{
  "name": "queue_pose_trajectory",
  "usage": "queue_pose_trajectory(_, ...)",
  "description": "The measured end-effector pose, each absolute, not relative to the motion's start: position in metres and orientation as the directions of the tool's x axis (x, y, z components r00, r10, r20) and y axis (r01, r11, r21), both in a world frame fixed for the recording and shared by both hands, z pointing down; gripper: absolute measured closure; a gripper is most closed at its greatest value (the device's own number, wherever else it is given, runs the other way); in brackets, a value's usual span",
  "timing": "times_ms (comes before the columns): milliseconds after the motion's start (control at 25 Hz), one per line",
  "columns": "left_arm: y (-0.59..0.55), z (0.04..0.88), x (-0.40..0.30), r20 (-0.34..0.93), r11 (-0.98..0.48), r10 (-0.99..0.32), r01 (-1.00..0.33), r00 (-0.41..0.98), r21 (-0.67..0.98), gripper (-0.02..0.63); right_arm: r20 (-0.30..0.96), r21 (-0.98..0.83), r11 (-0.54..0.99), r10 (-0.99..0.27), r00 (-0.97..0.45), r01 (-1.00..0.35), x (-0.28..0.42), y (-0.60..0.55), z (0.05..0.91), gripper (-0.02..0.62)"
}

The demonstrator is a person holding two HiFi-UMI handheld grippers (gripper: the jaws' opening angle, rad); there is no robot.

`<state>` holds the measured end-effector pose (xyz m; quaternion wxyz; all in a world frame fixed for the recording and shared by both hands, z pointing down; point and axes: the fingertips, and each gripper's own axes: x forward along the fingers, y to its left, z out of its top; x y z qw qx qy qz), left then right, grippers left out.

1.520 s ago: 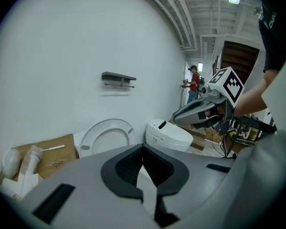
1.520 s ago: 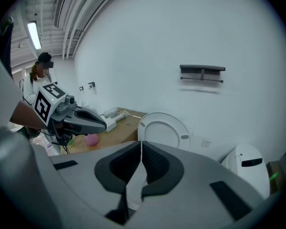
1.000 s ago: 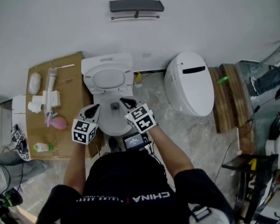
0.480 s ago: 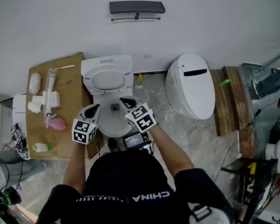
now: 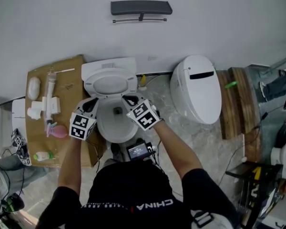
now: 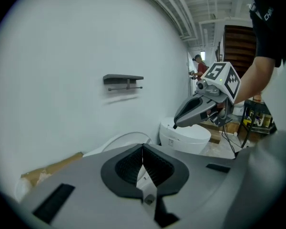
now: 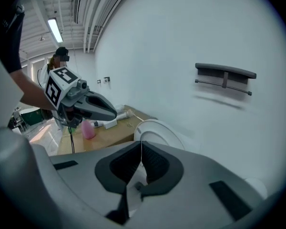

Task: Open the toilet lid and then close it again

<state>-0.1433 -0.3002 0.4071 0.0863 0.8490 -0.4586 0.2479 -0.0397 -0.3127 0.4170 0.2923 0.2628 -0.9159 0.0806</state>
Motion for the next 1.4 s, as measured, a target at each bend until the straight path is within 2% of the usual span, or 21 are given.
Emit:
queue_pose_trajectory(520,-0.422,0.446,-0.16,0.561,-0.598,-0.711,-0.784,0.424,-0.165,0.592,0.604,0.102,0.889,-0.412,-0.682,-0.447,-0.08,-0.439,0.456,0.578)
queue_pose_trajectory(600,-0.437,0.456,-0.163,0.58,-0.609,-0.698,-0.775,0.42,-0.173,0.53,0.616,0.092,0.901,-0.385,-0.687,-0.423,-0.089,-0.453,0.464,0.572)
queue_pose_trajectory(720,-0.459,0.474,-0.167,0.618,-0.635,-0.669,-0.75,0.413,-0.187,0.465,0.635,0.08,0.92,-0.343,-0.692,-0.383,-0.102,-0.471,0.478,0.503)
queue_pose_trajectory(880,-0.479,0.495,-0.172,0.672,-0.688,-0.613,-0.699,0.415,-0.196,0.454,0.684,0.103,0.939,-0.306,-0.662,-0.328,-0.107,-0.489,0.499,0.449)
queue_pose_trajectory(1040,-0.486,0.512,-0.176,0.716,-0.733,-0.577,-0.636,0.394,-0.241,0.454,0.731,0.126,0.953,-0.276,-0.624,-0.275,-0.107,-0.498,0.515,0.448)
queue_pose_trajectory(1400,-0.48,0.511,-0.174,0.735,-0.749,-0.546,-0.627,0.402,-0.214,0.455,0.757,0.098,0.965,-0.231,-0.612,-0.244,-0.103,-0.492,0.518,0.459)
